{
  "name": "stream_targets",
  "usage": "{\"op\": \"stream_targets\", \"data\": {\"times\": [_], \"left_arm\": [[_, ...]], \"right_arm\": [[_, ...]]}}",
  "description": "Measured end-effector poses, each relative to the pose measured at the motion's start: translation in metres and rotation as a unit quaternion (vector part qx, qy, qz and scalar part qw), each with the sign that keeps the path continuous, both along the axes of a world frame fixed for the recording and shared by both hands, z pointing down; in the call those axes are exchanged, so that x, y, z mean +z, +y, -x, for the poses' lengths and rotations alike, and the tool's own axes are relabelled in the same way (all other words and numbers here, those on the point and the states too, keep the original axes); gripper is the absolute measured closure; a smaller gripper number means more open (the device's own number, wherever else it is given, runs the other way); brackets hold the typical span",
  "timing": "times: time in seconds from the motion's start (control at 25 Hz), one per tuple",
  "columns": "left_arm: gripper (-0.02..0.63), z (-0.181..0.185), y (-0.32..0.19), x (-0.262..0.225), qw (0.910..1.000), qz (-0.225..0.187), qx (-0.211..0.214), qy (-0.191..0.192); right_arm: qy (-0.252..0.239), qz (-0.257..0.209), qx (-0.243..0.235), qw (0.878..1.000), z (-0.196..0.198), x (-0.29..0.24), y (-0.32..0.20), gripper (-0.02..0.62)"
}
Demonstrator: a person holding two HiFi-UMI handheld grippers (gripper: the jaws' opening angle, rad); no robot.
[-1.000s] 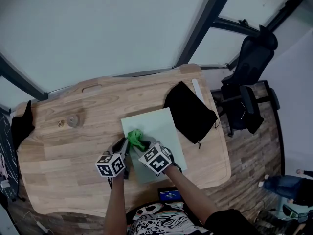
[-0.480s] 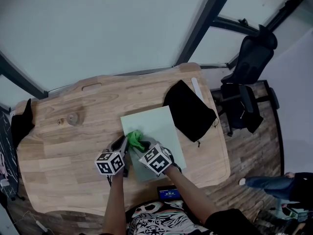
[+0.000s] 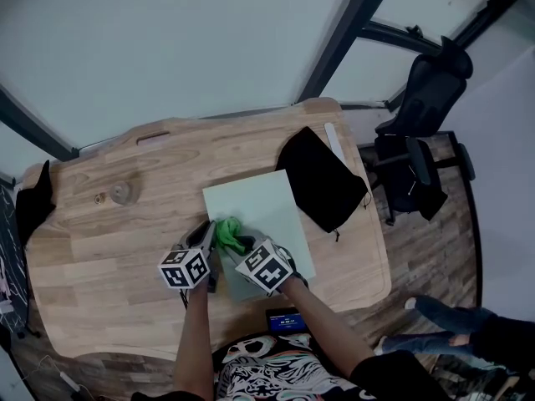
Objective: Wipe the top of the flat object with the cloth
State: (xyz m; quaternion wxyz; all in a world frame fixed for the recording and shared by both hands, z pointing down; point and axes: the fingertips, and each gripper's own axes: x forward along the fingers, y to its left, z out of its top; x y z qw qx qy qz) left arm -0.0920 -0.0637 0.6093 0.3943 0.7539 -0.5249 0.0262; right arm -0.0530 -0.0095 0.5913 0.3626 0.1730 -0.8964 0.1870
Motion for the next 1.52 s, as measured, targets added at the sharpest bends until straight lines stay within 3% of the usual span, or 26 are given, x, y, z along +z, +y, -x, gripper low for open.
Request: {"op": "stream_targets", "data": {"times": [1.52], "left_arm": [[0.535,0.001,0.000,0.001,1.0000,-0.009,0.001,0.000]], "right_arm": [[0.000,0.068,-0.006,0.998,-0.012,0.004,0.061,0.506]]}}
